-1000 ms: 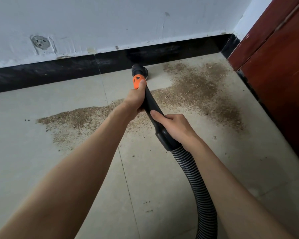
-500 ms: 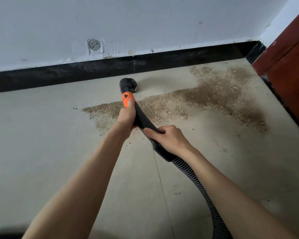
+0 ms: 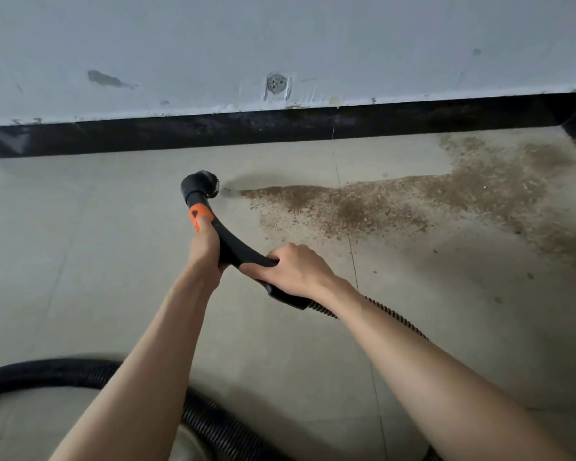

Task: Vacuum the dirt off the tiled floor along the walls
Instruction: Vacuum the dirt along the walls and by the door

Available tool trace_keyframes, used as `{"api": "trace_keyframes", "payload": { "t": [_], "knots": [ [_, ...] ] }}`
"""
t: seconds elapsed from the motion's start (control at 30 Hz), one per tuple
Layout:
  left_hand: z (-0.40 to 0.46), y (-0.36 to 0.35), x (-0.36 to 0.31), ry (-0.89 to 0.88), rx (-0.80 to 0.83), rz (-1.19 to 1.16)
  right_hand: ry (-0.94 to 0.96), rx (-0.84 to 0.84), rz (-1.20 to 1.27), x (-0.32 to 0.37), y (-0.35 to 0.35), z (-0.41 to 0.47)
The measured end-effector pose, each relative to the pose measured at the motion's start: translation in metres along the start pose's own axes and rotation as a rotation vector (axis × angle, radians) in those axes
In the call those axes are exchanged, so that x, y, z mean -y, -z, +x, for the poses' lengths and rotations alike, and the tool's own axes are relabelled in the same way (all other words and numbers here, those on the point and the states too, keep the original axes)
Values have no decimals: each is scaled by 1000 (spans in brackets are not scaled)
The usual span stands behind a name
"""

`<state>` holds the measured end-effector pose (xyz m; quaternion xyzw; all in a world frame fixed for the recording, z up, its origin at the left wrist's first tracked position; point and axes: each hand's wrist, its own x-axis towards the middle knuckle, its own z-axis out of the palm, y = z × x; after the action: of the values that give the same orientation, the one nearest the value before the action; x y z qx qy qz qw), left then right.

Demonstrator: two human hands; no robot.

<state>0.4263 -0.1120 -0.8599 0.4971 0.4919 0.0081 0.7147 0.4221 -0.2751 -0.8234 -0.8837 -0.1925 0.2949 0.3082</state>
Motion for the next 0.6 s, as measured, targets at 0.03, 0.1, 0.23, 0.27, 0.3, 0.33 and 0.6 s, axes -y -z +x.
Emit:
{"api": "trace_keyframes", "payload": {
  "t": [0.03, 0.1, 0.23, 0.27, 0.3, 0.33, 0.6],
  "knots": [
    [1, 4, 0, 5, 6, 1, -5, 7, 3, 2, -3, 1],
    [2, 10, 0, 12, 14, 20, -32, 9, 9, 4, -9, 4],
    [0, 11, 0, 28, 83, 36, -75, -13, -10, 4, -13, 6],
    [0, 9, -1, 29, 99, 36, -78, -18, -6, 4, -12, 6],
    [-1, 7, -1, 31, 108, 35, -81, -22, 2, 3, -11, 6],
    [-1, 5, -1, 34, 110, 35, -84, -24, 9, 3, -10, 5],
    [-10, -8, 18, 41, 115, 75, -120, 0, 44, -11, -6, -18]
  ]
}}
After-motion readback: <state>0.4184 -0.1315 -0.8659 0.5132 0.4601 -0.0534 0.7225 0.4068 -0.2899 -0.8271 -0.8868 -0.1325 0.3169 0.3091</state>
